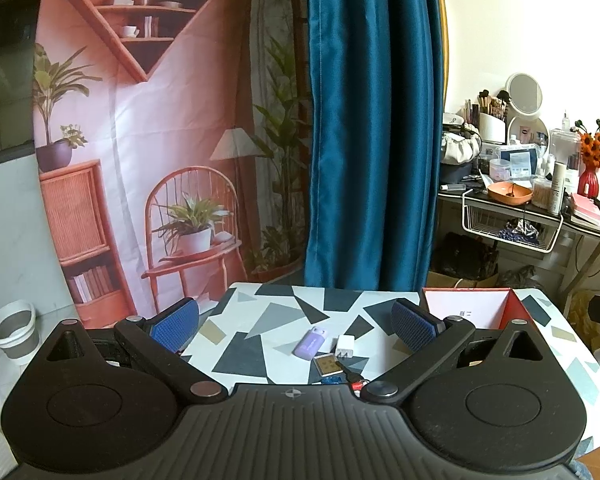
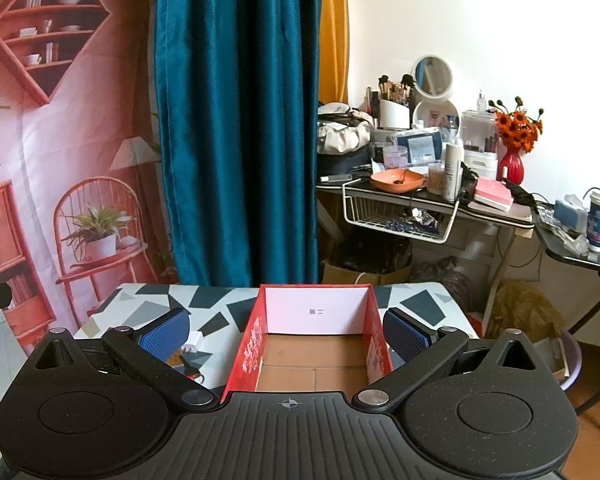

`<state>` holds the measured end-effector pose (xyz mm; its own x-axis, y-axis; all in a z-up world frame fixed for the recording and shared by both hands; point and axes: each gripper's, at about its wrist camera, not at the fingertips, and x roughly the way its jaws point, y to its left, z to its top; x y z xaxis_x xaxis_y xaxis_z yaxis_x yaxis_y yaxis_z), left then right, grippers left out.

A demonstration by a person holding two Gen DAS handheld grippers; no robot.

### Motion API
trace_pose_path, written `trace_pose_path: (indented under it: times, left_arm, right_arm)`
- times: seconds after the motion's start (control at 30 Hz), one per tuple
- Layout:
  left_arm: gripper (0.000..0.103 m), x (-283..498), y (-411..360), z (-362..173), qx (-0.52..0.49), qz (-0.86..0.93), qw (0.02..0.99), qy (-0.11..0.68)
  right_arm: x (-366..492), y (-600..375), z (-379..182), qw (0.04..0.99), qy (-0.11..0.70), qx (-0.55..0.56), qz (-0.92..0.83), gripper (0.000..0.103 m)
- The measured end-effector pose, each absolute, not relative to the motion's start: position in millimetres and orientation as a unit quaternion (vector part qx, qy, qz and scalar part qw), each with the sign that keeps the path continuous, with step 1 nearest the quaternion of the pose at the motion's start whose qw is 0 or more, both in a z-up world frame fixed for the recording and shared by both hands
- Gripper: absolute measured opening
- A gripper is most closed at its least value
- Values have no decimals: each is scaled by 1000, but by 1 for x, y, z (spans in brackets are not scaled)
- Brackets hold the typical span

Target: Organize rigid objects

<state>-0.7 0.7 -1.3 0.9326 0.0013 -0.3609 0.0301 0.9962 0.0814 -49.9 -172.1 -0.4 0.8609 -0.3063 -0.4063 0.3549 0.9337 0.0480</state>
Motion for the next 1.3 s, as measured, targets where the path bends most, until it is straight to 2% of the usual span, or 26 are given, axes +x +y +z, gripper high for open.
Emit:
trace_pose_path:
  times: [1.3]
  left_arm:
    - [103,-1,1,-1,40,-9,983,181]
  right_arm:
    - [-50,-174,0,962,200,60,-173,103]
